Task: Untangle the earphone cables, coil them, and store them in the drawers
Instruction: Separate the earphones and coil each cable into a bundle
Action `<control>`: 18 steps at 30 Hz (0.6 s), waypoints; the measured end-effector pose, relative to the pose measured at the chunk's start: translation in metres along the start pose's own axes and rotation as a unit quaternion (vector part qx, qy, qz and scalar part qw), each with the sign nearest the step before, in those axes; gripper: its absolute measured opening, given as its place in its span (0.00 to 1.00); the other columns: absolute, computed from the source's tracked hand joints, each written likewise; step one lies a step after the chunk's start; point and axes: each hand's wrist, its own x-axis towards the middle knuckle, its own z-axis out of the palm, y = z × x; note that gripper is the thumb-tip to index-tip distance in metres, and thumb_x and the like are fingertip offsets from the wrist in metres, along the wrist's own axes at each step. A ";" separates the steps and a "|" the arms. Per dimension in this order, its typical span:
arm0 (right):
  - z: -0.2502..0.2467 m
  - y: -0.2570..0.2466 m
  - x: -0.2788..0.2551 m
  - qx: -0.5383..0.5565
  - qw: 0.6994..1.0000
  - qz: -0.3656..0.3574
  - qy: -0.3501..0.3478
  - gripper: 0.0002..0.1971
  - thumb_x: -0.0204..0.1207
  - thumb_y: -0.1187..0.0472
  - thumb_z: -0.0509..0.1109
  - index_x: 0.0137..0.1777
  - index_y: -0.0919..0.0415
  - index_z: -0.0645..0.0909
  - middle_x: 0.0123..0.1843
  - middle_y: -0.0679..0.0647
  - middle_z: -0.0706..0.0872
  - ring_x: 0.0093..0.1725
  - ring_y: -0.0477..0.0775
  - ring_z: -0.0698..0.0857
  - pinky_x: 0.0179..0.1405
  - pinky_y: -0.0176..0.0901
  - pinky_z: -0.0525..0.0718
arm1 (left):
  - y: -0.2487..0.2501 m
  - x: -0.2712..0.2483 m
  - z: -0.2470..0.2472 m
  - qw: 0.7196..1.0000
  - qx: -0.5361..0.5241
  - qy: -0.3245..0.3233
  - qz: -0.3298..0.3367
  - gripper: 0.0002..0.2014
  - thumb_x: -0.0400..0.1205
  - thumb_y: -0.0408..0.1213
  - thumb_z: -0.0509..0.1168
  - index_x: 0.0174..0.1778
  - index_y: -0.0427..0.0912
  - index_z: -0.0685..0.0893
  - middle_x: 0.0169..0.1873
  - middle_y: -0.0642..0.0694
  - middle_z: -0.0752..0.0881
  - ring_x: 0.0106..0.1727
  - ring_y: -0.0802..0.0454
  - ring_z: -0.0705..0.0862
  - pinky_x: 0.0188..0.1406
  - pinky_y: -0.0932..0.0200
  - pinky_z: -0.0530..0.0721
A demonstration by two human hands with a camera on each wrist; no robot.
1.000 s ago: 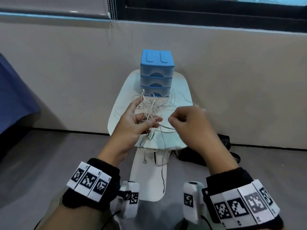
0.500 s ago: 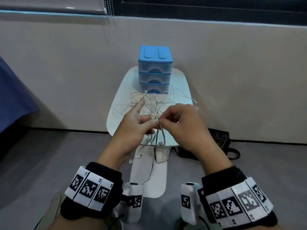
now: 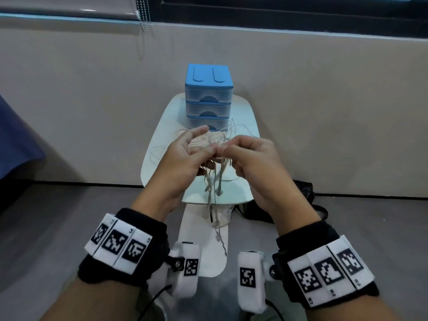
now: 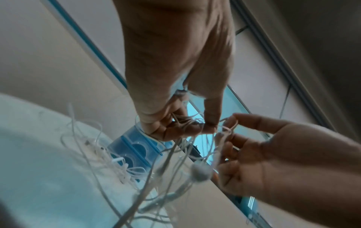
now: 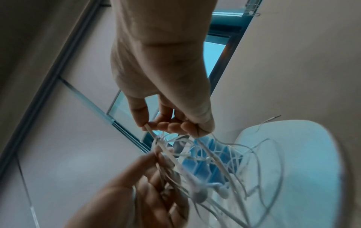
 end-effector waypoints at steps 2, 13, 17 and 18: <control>-0.003 -0.013 0.001 0.069 0.997 0.023 -0.008 0.07 0.79 0.69 0.72 0.39 0.61 0.83 0.30 0.46 0.83 0.27 0.38 0.78 0.32 0.31 0.74 | 0.007 0.006 0.000 1.000 0.003 -0.020 0.011 0.26 0.84 0.34 0.72 0.79 0.49 0.77 0.38 0.47 0.90 0.38 0.56 0.86 0.39 0.63 0.83; -0.037 -0.098 -0.004 0.194 0.976 -0.078 0.055 0.09 0.83 0.54 0.66 0.41 0.50 0.81 0.45 0.43 0.85 0.51 0.46 0.79 0.53 0.52 0.67 | -0.002 0.014 -0.021 0.973 0.223 -0.050 0.019 0.17 0.83 0.31 0.74 0.66 0.53 0.88 0.35 0.48 0.79 0.39 0.56 0.84 0.50 0.56 0.83; -0.047 -0.118 -0.009 0.156 0.968 -0.171 0.098 0.11 0.85 0.52 0.63 0.40 0.50 0.79 0.49 0.45 0.86 0.58 0.49 0.81 0.58 0.56 0.71 | -0.001 0.010 -0.024 0.969 0.243 -0.050 0.006 0.07 0.85 0.31 0.72 0.49 0.49 0.91 0.33 0.48 0.88 0.36 0.59 0.86 0.40 0.64 0.82; -0.049 -0.118 -0.010 0.137 0.968 -0.183 0.106 0.12 0.86 0.53 0.63 0.40 0.50 0.79 0.48 0.45 0.86 0.57 0.49 0.82 0.58 0.56 0.72 | 0.000 0.008 -0.024 0.970 0.240 -0.049 0.007 0.05 0.85 0.32 0.72 0.48 0.46 0.92 0.32 0.49 0.88 0.34 0.61 0.85 0.36 0.67 0.80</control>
